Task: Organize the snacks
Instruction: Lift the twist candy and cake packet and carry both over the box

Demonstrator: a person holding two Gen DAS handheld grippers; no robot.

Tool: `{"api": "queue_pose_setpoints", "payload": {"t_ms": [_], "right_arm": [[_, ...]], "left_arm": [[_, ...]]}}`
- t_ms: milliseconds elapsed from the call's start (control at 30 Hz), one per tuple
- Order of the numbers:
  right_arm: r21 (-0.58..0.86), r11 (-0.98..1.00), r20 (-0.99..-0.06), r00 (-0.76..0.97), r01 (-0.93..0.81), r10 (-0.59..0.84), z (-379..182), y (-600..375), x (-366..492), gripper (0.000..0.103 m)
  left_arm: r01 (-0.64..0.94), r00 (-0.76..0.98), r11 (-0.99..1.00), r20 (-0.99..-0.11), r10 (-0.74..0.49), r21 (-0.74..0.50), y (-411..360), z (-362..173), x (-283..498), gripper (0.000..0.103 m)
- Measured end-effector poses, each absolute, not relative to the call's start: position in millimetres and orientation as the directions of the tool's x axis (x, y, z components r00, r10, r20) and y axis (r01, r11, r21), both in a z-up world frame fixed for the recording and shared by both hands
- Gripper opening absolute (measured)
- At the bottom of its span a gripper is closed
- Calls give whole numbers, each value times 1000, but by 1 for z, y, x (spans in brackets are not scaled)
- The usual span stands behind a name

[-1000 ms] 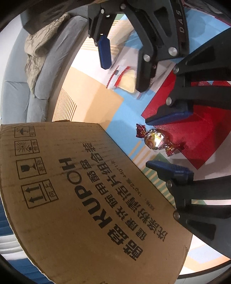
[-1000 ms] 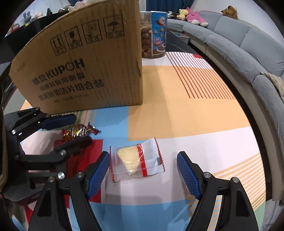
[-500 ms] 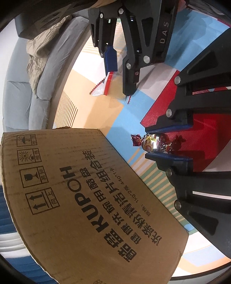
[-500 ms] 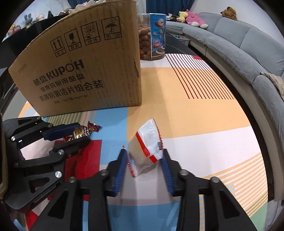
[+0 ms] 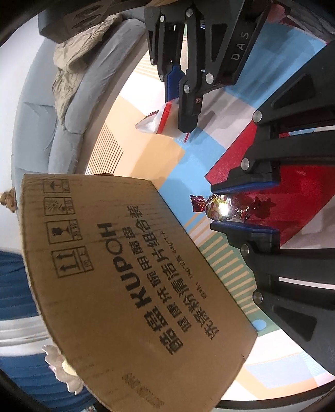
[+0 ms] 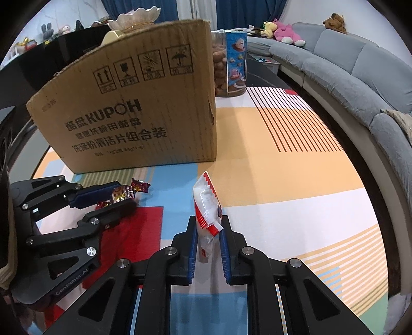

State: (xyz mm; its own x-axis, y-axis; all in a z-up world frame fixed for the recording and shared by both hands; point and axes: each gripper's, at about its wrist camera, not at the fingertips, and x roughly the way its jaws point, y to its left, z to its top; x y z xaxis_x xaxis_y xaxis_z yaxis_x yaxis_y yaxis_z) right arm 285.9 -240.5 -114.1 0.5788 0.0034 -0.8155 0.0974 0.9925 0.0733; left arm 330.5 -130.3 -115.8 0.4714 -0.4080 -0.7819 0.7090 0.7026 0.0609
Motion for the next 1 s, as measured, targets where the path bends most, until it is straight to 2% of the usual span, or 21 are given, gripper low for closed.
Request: {"api": "queue_pose_setpoints", "payload": {"t_ms": [1000], "right_arm": [[84, 995, -745, 666, 50, 30, -55, -218, 247, 18]], "left_arm": [[478, 598, 878, -731, -328, -2, -76, -57, 291, 22]]}}
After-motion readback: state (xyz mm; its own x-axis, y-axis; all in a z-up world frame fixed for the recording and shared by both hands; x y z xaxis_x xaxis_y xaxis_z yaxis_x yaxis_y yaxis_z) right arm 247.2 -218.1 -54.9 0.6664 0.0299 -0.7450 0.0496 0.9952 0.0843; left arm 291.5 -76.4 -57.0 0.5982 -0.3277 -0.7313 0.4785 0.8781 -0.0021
